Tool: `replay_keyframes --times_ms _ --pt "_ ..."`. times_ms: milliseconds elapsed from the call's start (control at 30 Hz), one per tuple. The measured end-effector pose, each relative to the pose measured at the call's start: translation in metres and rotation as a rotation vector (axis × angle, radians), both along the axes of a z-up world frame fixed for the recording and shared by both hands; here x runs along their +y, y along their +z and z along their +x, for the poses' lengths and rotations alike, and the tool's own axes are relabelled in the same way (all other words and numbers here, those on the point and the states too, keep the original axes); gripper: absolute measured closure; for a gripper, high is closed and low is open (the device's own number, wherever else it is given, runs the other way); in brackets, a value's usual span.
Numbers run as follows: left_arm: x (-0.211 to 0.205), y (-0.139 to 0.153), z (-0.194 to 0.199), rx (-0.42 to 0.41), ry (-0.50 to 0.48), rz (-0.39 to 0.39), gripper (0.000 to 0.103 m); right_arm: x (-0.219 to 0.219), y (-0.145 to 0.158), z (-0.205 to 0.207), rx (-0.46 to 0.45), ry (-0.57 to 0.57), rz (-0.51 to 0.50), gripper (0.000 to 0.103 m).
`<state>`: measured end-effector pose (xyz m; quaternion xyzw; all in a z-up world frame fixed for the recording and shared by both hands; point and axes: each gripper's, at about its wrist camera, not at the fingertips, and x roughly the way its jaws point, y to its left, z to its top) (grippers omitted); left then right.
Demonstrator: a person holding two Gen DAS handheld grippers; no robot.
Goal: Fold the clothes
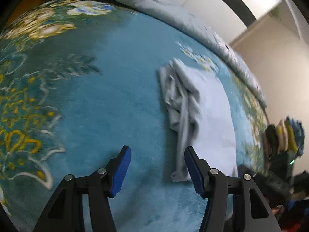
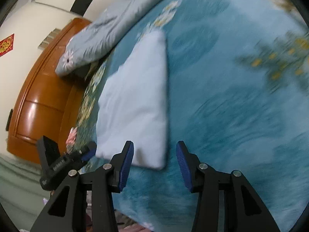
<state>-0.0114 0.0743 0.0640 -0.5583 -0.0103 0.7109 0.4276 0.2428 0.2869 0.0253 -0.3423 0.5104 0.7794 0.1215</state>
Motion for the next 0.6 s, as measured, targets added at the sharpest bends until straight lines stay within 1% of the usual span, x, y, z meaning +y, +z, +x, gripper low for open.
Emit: replay_keyframes --times_ms 33,67,100,133,233,300,367,433,467,500,600 --pt "-0.007 0.000 -0.007 -0.001 0.025 -0.003 0.041 -0.006 -0.006 -0.008 0.011 0.027 -0.040 0.054" --pt "-0.012 -0.001 -0.011 -0.006 0.041 -0.007 0.041 -0.009 -0.007 -0.011 0.015 0.022 -0.033 0.050" --pt "-0.016 -0.003 -0.015 -0.010 0.057 -0.012 0.041 -0.013 -0.008 -0.014 0.019 0.017 -0.025 0.041" --pt "-0.019 -0.005 -0.019 -0.018 0.071 -0.014 0.041 -0.015 -0.005 -0.016 0.033 0.016 -0.015 0.035" --pt "-0.023 -0.012 -0.025 -0.099 0.072 0.016 0.041 -0.017 -0.002 -0.015 0.046 0.004 -0.015 0.034" --pt "-0.018 -0.013 -0.022 -0.119 0.061 0.028 0.041 -0.016 -0.002 -0.011 0.077 -0.026 -0.025 0.035" --pt "-0.016 -0.014 -0.021 -0.125 0.047 0.030 0.041 -0.014 -0.003 -0.008 0.102 -0.055 -0.034 0.044" --pt "-0.013 -0.013 -0.017 -0.136 0.030 0.033 0.041 -0.013 -0.005 -0.007 0.085 -0.067 -0.028 0.077" --pt "-0.011 -0.014 -0.016 -0.144 0.026 0.037 0.041 -0.012 -0.007 -0.006 0.086 -0.069 -0.035 0.086" --pt "-0.010 -0.015 -0.016 -0.153 0.024 0.039 0.041 -0.010 -0.008 -0.006 0.087 -0.071 -0.043 0.092" --pt "-0.008 -0.017 -0.017 -0.190 0.030 0.051 0.041 -0.003 -0.013 0.005 0.134 -0.106 -0.122 0.095"
